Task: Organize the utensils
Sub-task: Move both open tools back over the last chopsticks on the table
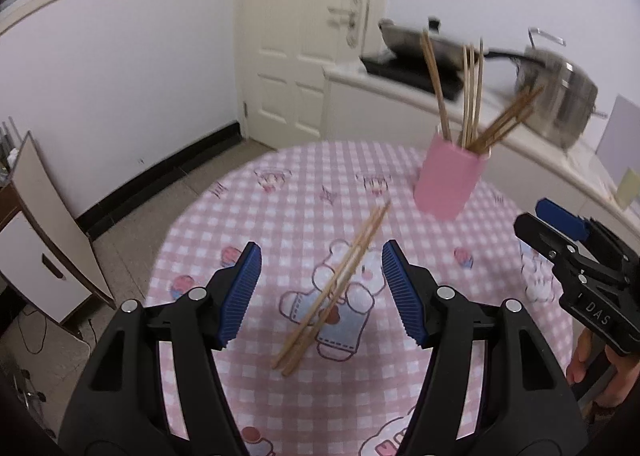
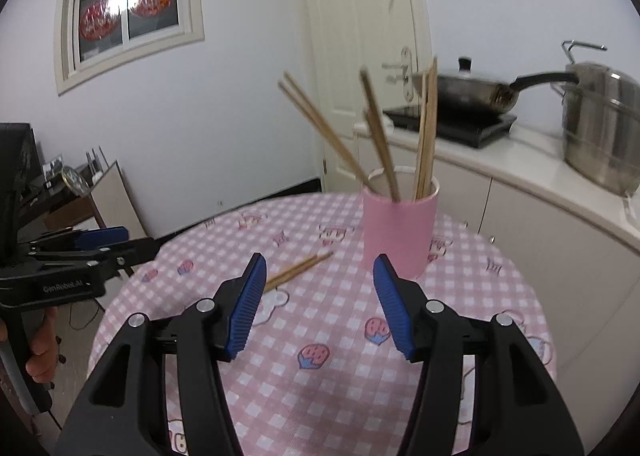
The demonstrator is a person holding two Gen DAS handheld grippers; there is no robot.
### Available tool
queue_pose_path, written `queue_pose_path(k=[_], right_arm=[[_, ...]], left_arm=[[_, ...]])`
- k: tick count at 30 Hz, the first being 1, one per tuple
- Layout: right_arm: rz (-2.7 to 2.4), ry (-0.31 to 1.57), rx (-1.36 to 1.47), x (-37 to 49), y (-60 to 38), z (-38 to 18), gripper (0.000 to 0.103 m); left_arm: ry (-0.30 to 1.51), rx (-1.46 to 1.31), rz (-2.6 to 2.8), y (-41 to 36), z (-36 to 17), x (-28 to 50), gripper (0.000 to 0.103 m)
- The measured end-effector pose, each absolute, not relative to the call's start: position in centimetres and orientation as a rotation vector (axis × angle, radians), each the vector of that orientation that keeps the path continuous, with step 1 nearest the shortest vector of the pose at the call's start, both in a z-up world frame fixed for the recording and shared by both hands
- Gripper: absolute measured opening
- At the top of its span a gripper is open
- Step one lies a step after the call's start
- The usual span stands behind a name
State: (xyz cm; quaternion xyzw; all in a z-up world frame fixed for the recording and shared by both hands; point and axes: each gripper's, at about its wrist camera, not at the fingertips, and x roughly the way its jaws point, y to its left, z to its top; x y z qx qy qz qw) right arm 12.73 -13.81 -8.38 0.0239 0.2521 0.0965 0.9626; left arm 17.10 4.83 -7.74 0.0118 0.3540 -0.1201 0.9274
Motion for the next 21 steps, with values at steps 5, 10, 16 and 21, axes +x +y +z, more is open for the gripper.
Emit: queue_pose_path(k=[5, 10, 16, 21], right_arm=[[0.205, 0.575, 0.043, 14.2, -13.3, -10.5, 0.053], [0.214, 0.627, 0.05, 15.5, -13.3, -12.2, 0.053], [0.221, 0.671, 0.065, 16.8, -13.5, -13.6, 0.053], [0.233, 0.685, 0.082, 17.7, -13.8, -14.1, 0.054]], left_arm=[[0.809, 0.04, -0.272, 4.2, -10.6, 19.5, 0.063], [0.887, 0.048, -0.298, 3.8, -13.3, 22.0, 0.063], [0.951, 0.08, -0.299, 3.3, -16.0, 24.2, 0.063], [0.972, 0.102, -0.295, 3.1, -16.9, 25.2, 0.062]])
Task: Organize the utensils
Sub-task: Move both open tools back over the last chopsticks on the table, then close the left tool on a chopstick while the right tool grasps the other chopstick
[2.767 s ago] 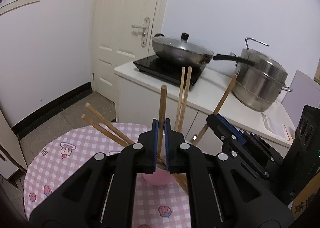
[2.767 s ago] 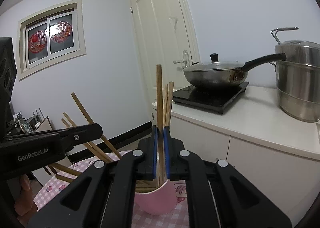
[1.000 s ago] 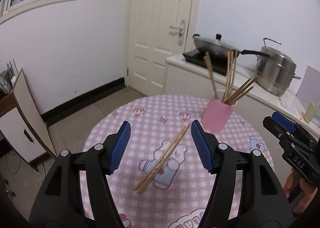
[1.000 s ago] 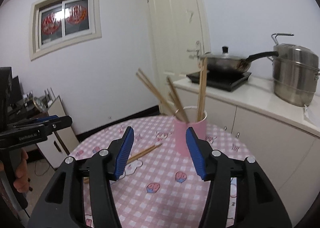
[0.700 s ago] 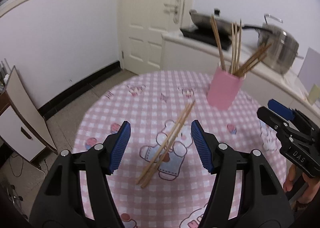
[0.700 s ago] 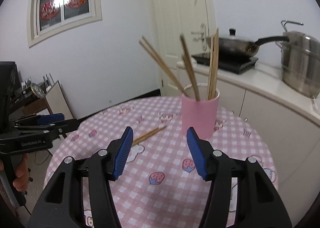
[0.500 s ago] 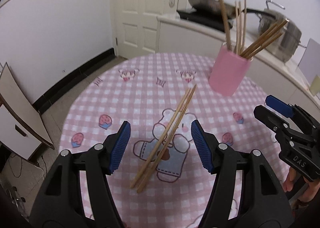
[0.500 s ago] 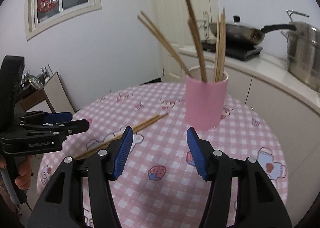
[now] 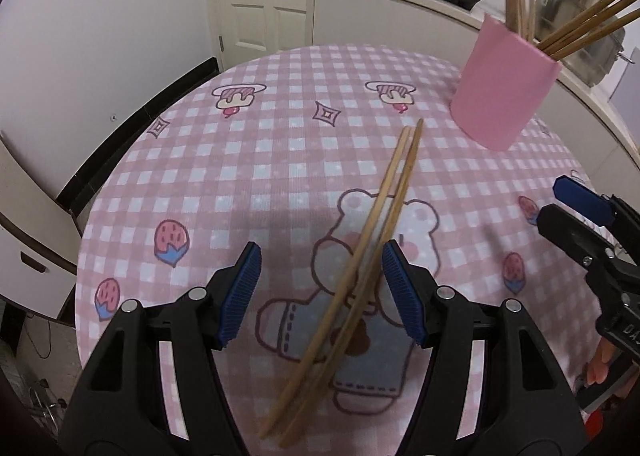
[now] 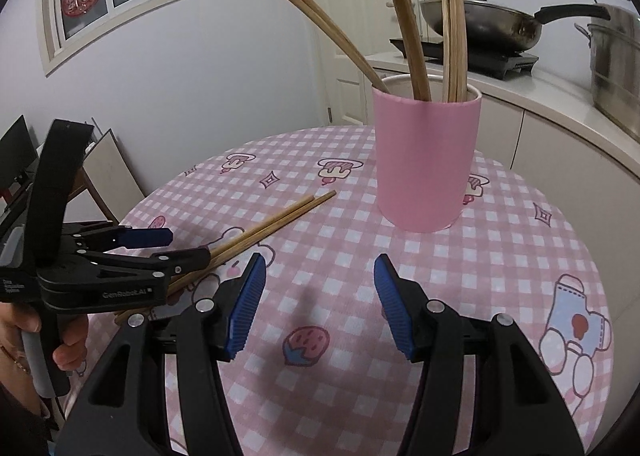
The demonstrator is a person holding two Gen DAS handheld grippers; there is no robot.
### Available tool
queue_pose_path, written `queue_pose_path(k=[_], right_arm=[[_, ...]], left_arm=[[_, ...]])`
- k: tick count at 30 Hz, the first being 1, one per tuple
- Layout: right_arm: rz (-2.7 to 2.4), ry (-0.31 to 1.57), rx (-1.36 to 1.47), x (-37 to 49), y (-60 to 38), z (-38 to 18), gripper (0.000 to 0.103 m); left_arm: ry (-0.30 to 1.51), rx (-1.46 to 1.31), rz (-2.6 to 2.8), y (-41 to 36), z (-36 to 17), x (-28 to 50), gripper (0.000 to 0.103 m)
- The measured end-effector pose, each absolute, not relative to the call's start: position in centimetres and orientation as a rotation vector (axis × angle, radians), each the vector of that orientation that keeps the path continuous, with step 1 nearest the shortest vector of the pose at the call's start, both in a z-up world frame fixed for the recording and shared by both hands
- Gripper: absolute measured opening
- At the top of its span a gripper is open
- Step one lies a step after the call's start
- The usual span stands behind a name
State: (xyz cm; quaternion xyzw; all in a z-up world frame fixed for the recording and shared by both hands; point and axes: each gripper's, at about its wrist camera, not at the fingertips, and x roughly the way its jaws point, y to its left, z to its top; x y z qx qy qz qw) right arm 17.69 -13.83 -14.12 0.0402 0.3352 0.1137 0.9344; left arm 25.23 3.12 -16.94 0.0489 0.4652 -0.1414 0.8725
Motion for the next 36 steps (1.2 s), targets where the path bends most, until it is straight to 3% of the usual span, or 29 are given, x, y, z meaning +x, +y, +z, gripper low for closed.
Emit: queue_pose_path(k=[25, 26, 29, 33, 36], right_arm=[[0.243, 0.712, 0.12, 18.5, -14.7, -14.4, 0.056], [0.242, 0.713, 0.119, 18.5, -14.6, -14.4, 0.056], [0.235, 0.718, 0.114, 18.8, -14.4, -14.4, 0.056], [0.231, 0.738, 0.098, 19.4, -13.6, -14.5, 0.056], [0.237, 0.757, 0.079, 20.0, -12.4, -14.8, 0.056]], left_arm=[[1.011, 0.205, -0.253, 0.5, -17.5, 28.5, 0.062], [1.01, 0.209, -0.256, 0.4, -17.5, 28.6, 0.058], [1.016, 0.193, -0.294, -0.1, -17.3, 28.7, 0.031], [1.009, 0.198, -0.29, -0.3, -17.2, 28.3, 0.013], [1.017, 0.155, -0.271, 0.7, -17.3, 28.2, 0.011]])
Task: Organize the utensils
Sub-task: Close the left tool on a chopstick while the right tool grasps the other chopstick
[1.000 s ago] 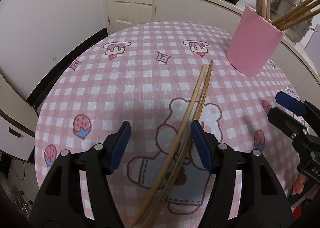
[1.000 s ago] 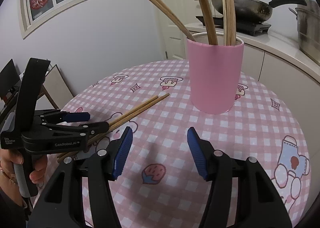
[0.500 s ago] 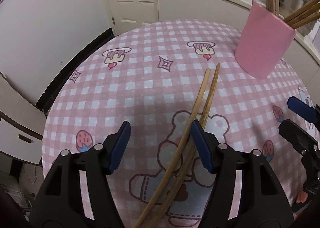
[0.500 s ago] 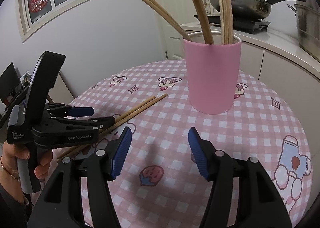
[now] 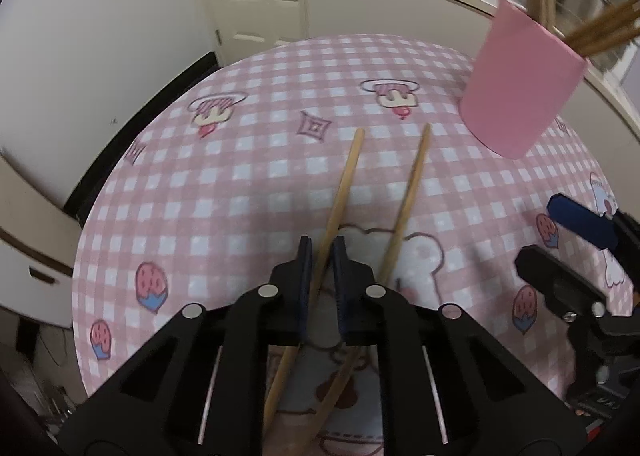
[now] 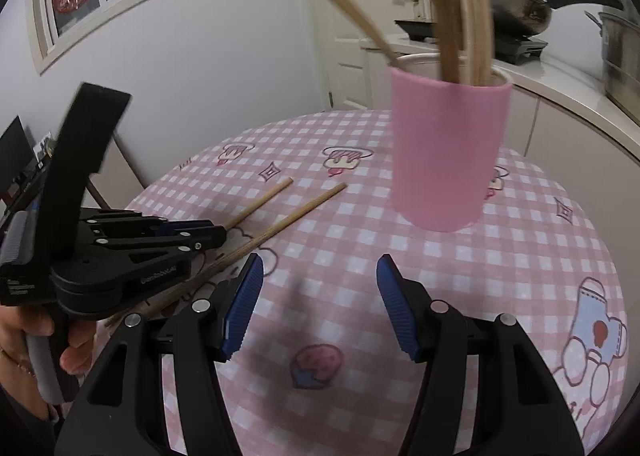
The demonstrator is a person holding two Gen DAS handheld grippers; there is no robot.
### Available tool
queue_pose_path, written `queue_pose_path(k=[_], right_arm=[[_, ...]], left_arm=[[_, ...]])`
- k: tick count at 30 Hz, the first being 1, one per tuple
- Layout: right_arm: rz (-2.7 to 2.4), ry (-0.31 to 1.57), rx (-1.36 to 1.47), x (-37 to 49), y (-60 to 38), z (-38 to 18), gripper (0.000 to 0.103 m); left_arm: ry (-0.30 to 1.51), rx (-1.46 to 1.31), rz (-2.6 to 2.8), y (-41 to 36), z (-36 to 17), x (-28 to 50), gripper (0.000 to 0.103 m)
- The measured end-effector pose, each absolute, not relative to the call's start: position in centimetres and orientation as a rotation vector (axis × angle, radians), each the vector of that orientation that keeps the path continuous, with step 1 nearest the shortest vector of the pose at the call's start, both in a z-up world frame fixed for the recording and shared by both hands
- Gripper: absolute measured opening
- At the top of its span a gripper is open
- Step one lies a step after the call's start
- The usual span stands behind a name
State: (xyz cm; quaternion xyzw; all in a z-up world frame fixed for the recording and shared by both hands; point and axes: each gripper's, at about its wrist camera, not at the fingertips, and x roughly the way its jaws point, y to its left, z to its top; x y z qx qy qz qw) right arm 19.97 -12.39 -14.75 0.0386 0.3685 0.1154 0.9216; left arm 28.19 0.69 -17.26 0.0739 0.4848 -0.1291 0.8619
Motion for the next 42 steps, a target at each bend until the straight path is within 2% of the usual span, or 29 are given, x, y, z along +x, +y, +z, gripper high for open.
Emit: queue_pose_path(k=[13, 20, 21, 23, 24, 26, 31, 32, 33, 42], right_arm=[[0.189, 0.901, 0.111, 25.4, -7.3, -16.0, 0.056], [0.133, 0.952, 0.081, 28.3, -6.4, -16.6, 0.056], [0.146, 0.958, 0.072, 28.6, -6.3, -16.6, 0.053], [0.154, 0.96, 0.044, 29.0, -5.9, -16.7, 0.04], [0.159, 0.961, 0.034, 29.4, -5.7, -16.7, 0.036], [0.166, 0.965, 0.016, 29.8, -5.6, -16.8, 0.021], [0.203, 0.973, 0.022, 30.5, -5.6, -16.6, 0.009], [0.216, 0.97, 0.027, 30.4, -5.5, -16.5, 0.005], [0.225, 0.968, 0.031, 30.4, -5.4, -16.4, 0.001], [0.234, 0.976, 0.058, 28.8, -5.3, -14.7, 0.0]], left_arm=[[1.052, -0.021, -0.14, 7.5, -16.8, 27.3, 0.012], [1.077, -0.031, -0.151, 6.8, -17.0, 29.5, 0.012], [1.078, -0.03, -0.151, 6.7, -17.0, 29.9, 0.012], [1.081, -0.031, -0.153, 6.6, -17.1, 30.6, 0.012], [1.08, -0.029, -0.154, 6.6, -17.1, 30.8, 0.012], [1.079, -0.03, -0.155, 6.4, -17.1, 31.1, 0.012], [1.079, -0.009, -0.157, 6.1, -17.0, 31.1, 0.011], [1.079, -0.014, -0.159, 6.2, -17.0, 31.1, 0.006], [1.078, -0.019, -0.16, 6.3, -17.0, 31.0, 0.005], [1.039, -0.056, -0.17, 6.9, -15.1, 28.7, 0.005]])
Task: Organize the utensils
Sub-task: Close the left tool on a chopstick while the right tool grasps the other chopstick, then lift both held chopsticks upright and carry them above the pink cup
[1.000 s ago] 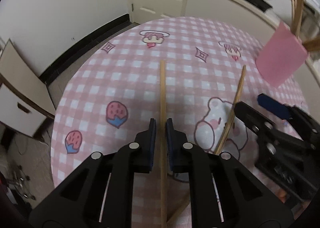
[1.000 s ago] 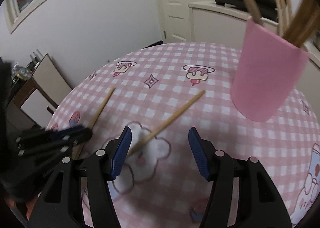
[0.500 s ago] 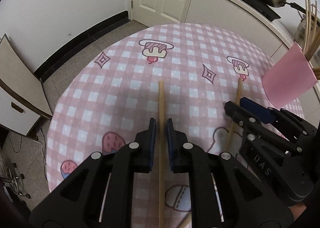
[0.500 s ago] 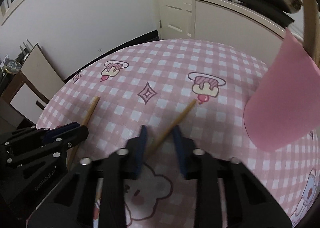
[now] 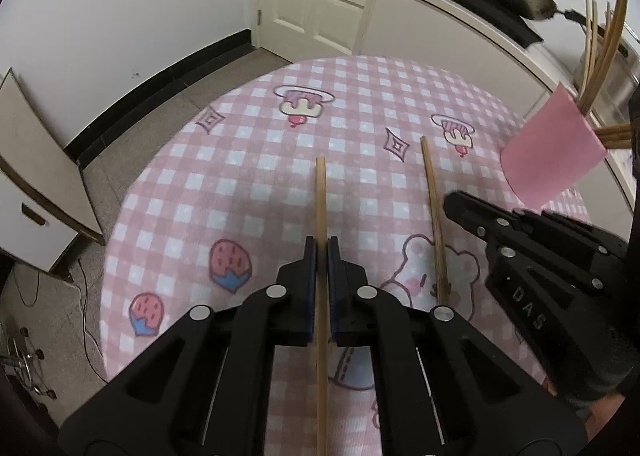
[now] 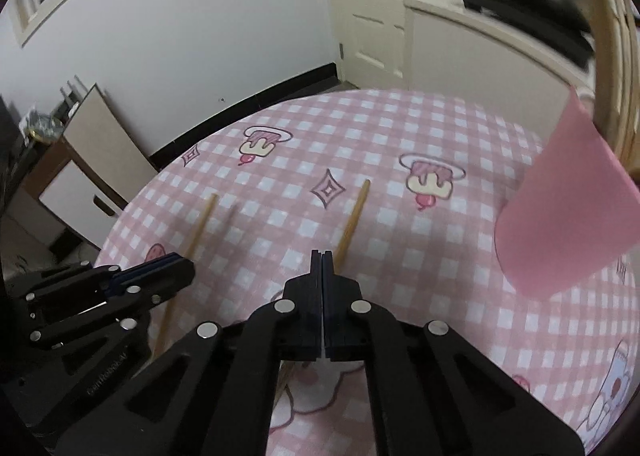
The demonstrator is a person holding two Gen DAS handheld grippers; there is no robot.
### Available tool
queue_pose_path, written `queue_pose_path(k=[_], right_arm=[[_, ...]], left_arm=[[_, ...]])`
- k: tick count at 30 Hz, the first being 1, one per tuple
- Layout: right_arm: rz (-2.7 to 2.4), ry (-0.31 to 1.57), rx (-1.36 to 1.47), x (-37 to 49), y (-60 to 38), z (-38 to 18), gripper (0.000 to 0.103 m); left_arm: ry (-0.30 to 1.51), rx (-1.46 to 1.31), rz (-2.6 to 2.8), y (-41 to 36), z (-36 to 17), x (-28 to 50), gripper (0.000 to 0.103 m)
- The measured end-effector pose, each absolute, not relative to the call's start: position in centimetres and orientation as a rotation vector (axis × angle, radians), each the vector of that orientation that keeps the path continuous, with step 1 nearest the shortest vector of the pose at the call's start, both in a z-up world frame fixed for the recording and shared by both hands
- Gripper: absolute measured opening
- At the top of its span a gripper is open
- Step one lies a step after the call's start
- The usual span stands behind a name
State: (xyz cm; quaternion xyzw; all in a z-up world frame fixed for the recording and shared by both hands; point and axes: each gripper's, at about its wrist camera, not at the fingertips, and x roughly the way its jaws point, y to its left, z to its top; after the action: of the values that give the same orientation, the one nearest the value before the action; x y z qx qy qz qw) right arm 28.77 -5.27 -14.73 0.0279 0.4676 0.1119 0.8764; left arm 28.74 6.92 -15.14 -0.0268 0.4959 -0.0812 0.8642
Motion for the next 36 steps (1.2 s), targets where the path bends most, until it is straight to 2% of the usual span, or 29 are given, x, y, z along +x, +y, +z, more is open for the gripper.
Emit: queue_pose_path(k=[1, 7, 8, 13, 16, 17, 20, 25, 36], right_arm=[[0.223, 0.988, 0.093, 28.9, -5.7, -14.7, 0.002], [0.194, 1.021, 0.124, 29.1, -6.1, -15.1, 0.027], [0.188, 1.02, 0.121, 29.2, -6.0, -15.1, 0.028], [0.182, 1.059, 0.086, 30.3, -5.3, -16.0, 0.026], [0.166, 1.048, 0.043, 30.5, -4.8, -16.5, 0.017], [0.163, 1.043, 0.034, 30.6, -4.7, -16.6, 0.009], [0.172, 1.032, 0.024, 30.7, -4.8, -16.7, 0.005], [0.212, 0.995, 0.044, 29.4, -4.9, -16.0, 0.004], [0.356, 0.796, 0.048, 21.4, -5.9, -8.0, 0.004]], left_arm=[[1.036, -0.062, -0.166, 7.2, -15.0, 28.7, 0.005], [1.041, -0.068, -0.142, 7.6, -14.7, 28.5, 0.005], [1.041, -0.071, -0.14, 7.7, -14.7, 28.6, 0.005], [1.041, -0.075, -0.137, 7.9, -14.9, 29.0, 0.005], [1.043, -0.08, -0.134, 8.0, -15.1, 29.3, 0.005], [1.044, -0.08, -0.13, 8.0, -15.2, 29.4, 0.005], [1.049, -0.091, -0.129, 8.2, -15.4, 29.6, 0.005], [1.019, -0.096, -0.137, 8.1, -14.3, 28.7, 0.005], [0.849, -0.11, -0.18, 7.6, -7.4, 22.9, 0.005]])
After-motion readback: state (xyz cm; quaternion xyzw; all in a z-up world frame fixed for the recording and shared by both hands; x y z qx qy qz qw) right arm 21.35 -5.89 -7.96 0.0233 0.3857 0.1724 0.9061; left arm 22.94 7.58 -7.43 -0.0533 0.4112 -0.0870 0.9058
